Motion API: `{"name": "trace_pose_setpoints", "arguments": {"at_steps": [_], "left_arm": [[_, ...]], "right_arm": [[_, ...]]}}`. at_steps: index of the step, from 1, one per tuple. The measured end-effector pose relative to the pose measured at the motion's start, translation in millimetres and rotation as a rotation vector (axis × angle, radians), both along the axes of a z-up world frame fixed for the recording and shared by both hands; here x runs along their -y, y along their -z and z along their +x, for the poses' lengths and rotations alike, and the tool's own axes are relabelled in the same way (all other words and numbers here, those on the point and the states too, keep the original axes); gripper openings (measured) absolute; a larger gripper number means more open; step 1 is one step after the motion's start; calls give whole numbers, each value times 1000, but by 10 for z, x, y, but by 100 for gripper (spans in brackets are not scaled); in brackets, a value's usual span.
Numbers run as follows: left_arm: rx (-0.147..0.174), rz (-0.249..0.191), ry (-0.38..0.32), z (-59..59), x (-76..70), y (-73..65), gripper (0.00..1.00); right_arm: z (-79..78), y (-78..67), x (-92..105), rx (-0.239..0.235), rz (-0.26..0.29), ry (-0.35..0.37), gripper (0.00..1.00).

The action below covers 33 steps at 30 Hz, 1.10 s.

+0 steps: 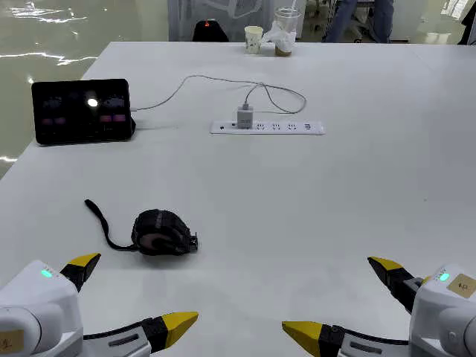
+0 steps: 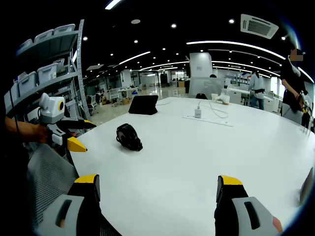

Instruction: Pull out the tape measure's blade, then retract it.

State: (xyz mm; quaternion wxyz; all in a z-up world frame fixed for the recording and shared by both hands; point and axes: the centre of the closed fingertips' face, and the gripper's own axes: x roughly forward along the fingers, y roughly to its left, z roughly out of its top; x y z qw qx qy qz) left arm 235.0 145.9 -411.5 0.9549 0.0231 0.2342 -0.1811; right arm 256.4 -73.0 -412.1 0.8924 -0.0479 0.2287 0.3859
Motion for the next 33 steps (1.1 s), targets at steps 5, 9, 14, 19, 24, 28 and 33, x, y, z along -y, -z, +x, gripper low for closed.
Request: {"name": "trace_pose_setpoints", "arguments": {"at_steps": [5, 9, 14, 19, 24, 28, 33], "left_arm": [[1, -3, -1, -2, -3, -2, 99], [0, -2, 1, -5, 2, -2, 99], [-1, -4, 4, -8, 6, 0, 99], [2, -5, 4, -3, 4, -3, 99], [2, -4, 8, 2, 14, -7, 99], [1, -5, 11, 5, 19, -4, 99], [0, -4, 16, 14, 26, 0, 99]], "right_arm": [[6, -5, -2, 0, -3, -2, 99], [7, -3, 0, 4, -10, -3, 99], [-1, 6, 0, 3, -17, -8, 99], [-5, 10, 1, 2, -22, -10, 99], [4, 18, 3, 2, -28, -13, 99], [10, 22, 5, 3, -30, -13, 99], [11, 34, 2, -5, -29, -19, 99]]}}
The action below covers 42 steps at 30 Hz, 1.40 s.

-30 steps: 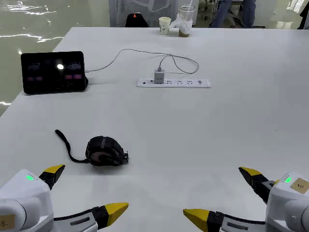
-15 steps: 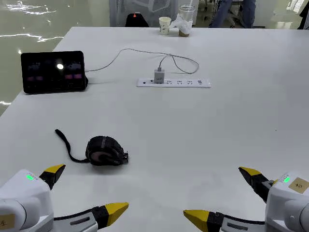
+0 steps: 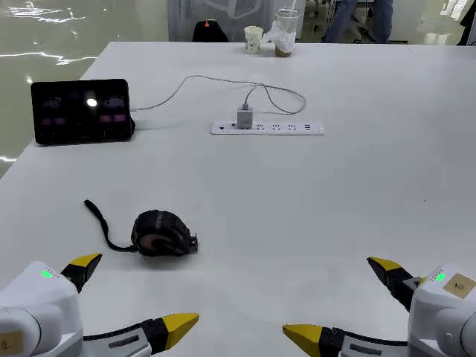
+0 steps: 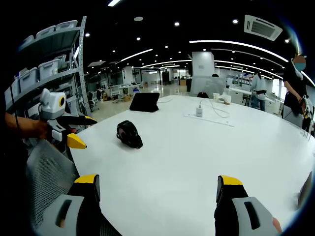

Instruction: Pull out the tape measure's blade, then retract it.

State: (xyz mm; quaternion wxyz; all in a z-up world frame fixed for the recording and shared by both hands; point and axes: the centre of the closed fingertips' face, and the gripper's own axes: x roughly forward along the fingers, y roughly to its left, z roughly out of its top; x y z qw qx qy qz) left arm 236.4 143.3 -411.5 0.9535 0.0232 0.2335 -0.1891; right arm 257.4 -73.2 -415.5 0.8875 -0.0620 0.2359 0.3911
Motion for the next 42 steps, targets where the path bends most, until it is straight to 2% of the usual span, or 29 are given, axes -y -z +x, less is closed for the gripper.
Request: {"name": "trace_pose_setpoints", "arguments": {"at_steps": [17, 29, 42], "left_arm": [[-15, 5, 18, 49, 49, 29, 99], [-37, 18, 26, 79, 2, 73, 99], [-48, 23, 23, 178, -111, 86, 99]], "right_arm": [[31, 33, -5, -16, -17, -34, 99], [88, 80, -31, -31, -41, -78, 99], [150, 150, -119, -53, -59, -134, 99]]}}
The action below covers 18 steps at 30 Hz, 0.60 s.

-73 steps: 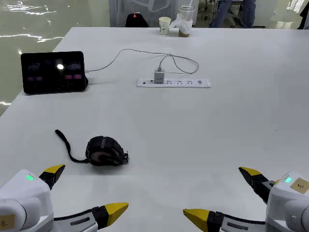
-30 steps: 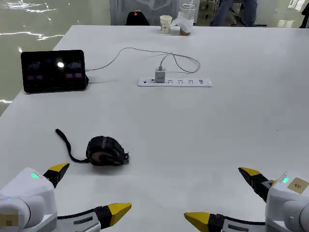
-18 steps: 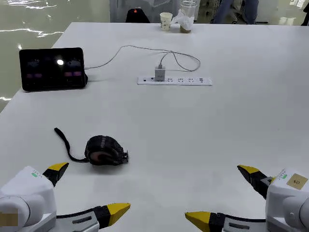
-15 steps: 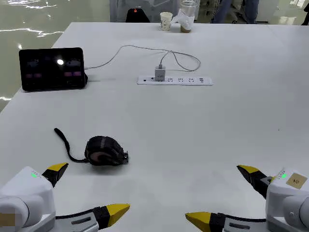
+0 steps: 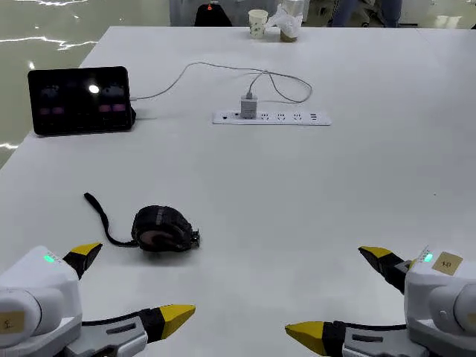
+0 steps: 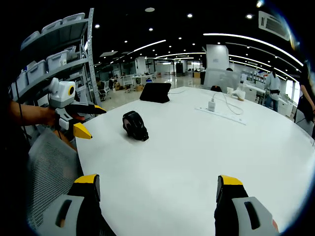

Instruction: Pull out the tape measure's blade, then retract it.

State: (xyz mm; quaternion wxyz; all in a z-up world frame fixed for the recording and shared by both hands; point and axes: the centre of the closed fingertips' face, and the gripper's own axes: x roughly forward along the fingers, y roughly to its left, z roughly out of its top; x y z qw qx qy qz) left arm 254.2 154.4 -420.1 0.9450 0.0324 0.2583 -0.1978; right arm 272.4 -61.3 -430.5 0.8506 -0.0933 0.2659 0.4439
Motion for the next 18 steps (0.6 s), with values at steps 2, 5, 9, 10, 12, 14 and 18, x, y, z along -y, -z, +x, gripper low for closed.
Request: {"name": "trace_pose_setpoints", "arguments": {"at_steps": [2, 5, 9, 10, 12, 14, 18], "left_arm": [[-3, -1, 6, 15, -7, -1, 99], [-5, 1, 20, 41, -17, 8, 99], [-6, 8, 48, 83, -31, 9, 99], [-7, 9, 54, 92, -34, 8, 99], [-11, 17, 72, 117, -43, 8, 99], [-12, 26, 89, 140, -59, 10, 99], [-15, 33, 113, 181, -90, 2, 99]], "right_arm": [[17, 6, -16, 1, -5, -12, 99], [38, 12, -50, -4, -4, -34, 99], [52, 13, -116, -5, -13, -80, 98], [57, 14, -127, -10, -10, -88, 98], [83, 15, -148, -5, -17, -106, 97], [103, 12, -178, -4, -17, -126, 96], [158, 25, -213, 1, -32, -158, 96]]}}
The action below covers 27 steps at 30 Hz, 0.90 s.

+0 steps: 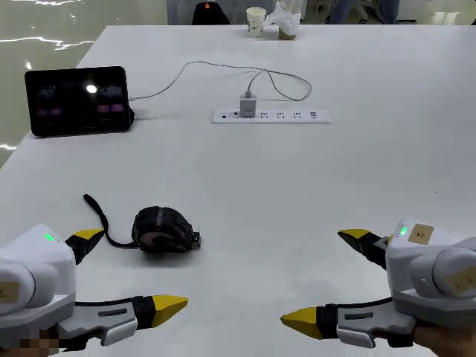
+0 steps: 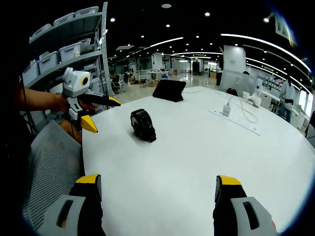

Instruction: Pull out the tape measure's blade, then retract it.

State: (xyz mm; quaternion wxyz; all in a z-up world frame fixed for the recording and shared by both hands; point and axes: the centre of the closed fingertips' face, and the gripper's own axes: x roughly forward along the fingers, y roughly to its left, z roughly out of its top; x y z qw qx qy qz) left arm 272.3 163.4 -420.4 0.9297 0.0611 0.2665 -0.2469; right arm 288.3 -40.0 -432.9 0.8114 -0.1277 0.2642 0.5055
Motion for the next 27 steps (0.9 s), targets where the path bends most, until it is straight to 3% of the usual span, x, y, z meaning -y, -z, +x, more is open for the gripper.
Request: {"name": "trace_pose_setpoints", "arguments": {"at_steps": [27], "left_arm": [[-22, 84, 148, 323, -114, 10, 99]], "right_arm": [[357, 106, -271, 22, -64, -180, 99]]}}
